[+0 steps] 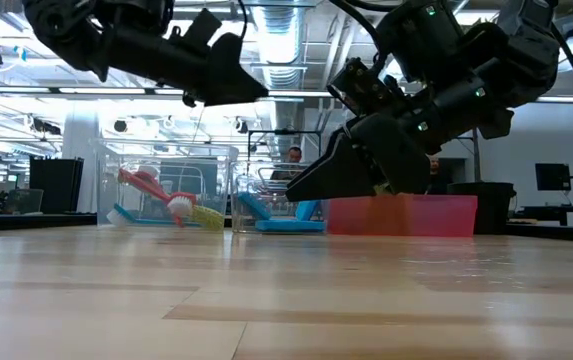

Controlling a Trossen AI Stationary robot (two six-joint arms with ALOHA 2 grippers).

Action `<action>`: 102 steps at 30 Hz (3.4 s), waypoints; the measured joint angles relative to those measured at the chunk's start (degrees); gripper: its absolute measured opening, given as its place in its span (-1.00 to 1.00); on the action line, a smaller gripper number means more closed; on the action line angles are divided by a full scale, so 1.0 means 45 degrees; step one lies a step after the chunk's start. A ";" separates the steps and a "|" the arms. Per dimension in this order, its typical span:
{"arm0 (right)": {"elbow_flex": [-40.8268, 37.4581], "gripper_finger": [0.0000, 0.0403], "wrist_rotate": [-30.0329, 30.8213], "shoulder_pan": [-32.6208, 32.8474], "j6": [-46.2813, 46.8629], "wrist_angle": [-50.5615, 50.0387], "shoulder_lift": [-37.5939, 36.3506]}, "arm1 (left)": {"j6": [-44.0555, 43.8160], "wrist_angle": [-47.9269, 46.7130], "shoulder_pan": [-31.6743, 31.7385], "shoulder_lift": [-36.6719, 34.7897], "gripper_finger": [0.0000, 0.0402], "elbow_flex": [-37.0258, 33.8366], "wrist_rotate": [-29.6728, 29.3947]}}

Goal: Pick & Place Kitchen Sink Supplies
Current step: Return to Home Position

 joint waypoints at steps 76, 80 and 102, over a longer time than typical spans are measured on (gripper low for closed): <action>-0.7499 0.14 0.1873 0.1870 0.1007 -0.8043 -1.9091 | -0.0968 -0.1073 -0.7997 -1.2575 -0.05 -0.6790 -0.0058; -0.7508 0.14 0.1850 0.1870 0.1032 -0.8622 -1.9453 | -0.0968 -0.1064 -0.7997 -1.2580 -0.05 -0.6790 -0.0058; -0.8578 0.14 0.2022 0.1865 0.1039 -0.7935 -1.9511 | -0.0968 -0.1059 -0.7997 -1.2575 -0.05 -0.6785 -0.0053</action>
